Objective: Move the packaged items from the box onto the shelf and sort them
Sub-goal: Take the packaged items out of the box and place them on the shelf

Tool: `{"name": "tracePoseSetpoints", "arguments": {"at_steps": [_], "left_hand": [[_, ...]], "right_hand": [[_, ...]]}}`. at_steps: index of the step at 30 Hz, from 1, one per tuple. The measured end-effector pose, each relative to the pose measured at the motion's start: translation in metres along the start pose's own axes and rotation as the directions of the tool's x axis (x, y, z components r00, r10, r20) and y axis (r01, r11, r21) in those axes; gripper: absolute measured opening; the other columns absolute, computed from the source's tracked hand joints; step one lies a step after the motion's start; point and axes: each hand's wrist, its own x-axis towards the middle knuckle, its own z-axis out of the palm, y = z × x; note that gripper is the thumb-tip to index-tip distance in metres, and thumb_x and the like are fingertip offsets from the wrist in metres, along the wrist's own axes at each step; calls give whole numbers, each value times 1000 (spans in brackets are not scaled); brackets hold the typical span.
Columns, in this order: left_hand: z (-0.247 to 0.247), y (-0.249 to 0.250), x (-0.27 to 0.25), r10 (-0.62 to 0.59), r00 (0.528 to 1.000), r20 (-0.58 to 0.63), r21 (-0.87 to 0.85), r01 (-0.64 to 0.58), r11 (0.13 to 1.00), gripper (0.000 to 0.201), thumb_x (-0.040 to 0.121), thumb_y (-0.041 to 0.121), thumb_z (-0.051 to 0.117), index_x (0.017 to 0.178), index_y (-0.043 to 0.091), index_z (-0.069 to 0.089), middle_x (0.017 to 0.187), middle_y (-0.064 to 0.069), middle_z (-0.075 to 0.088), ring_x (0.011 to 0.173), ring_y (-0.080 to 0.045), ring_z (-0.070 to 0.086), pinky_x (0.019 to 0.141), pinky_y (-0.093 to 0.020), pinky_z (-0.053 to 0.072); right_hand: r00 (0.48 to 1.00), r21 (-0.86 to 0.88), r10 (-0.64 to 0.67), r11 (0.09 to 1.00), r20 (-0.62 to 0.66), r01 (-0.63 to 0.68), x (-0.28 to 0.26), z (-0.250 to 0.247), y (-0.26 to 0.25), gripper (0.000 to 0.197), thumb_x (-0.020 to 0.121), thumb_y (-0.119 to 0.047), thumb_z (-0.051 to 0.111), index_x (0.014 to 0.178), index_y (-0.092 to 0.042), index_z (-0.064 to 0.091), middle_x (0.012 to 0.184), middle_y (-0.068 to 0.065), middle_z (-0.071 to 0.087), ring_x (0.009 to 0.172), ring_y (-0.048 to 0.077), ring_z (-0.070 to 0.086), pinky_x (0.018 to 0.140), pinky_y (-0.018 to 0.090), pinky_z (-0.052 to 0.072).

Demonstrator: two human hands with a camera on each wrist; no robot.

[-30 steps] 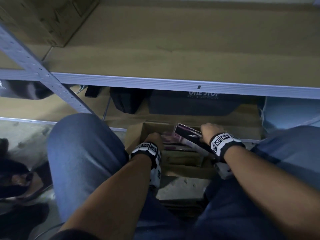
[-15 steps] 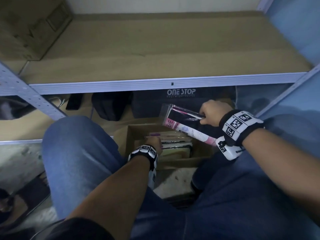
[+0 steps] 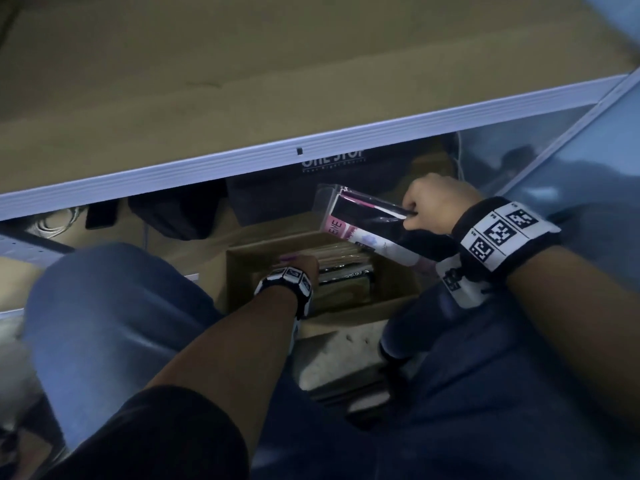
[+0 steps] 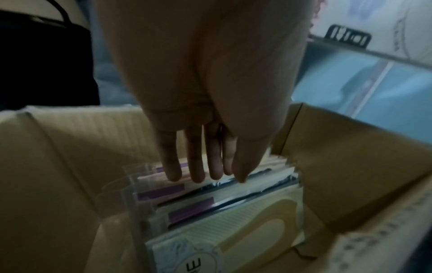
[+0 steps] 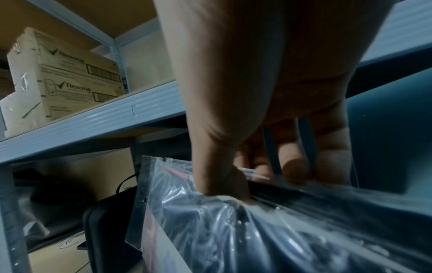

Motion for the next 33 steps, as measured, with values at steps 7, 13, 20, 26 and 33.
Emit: {"name": "tracePoseSetpoints", "arguments": {"at_steps": [7, 13, 20, 26, 33], "left_hand": [[40, -19, 74, 57, 997, 46, 79, -60, 995, 57, 50, 37, 76, 103, 20, 62, 95, -7, 68, 77, -32, 66, 68, -45, 59], [-24, 11, -71, 122, 992, -39, 171, -114, 979, 107, 53, 21, 84, 144, 36, 28, 149, 0, 34, 134, -33, 41, 100, -53, 46], [-31, 27, -72, 132, 990, 52, 281, -141, 949, 145, 41, 27, 93, 150, 39, -1, 160, 5, -9, 148, -30, 5, 112, -57, 27], [-25, 24, -65, 201, 976, -81, 286, -171, 943, 124, 55, 24, 87, 144, 52, 6, 158, 1, 9, 144, -30, 20, 113, -54, 29], [-8, 13, -48, 199, 967, -159, 291, -147, 946, 86, 68, 29, 76, 141, 31, 32, 145, -3, 44, 127, -28, 49, 105, -47, 42]], "right_hand": [[996, 8, -63, 998, 58, 63, 16, -2, -5, 39, 78, -26, 67, 47, -17, 45, 65, -3, 47, 56, 17, 47, 49, 25, 32], [991, 24, -119, 993, 67, 118, 25, -4, -10, 33, 78, -25, 64, 50, -16, 49, 67, -1, 52, 59, 18, 53, 49, 25, 33], [987, 49, -147, 988, 62, 144, 32, -1, -6, 33, 76, -25, 64, 51, -15, 45, 61, -1, 49, 69, 24, 56, 49, 24, 29], [991, 64, -124, 991, 44, 121, 34, 0, -2, 32, 74, -25, 65, 50, -14, 46, 64, -3, 46, 67, 22, 54, 47, 22, 27], [998, 51, -42, 998, 38, 40, 29, -5, -10, 36, 77, -29, 69, 52, -21, 45, 68, -7, 44, 69, 21, 52, 57, 27, 37]]}}
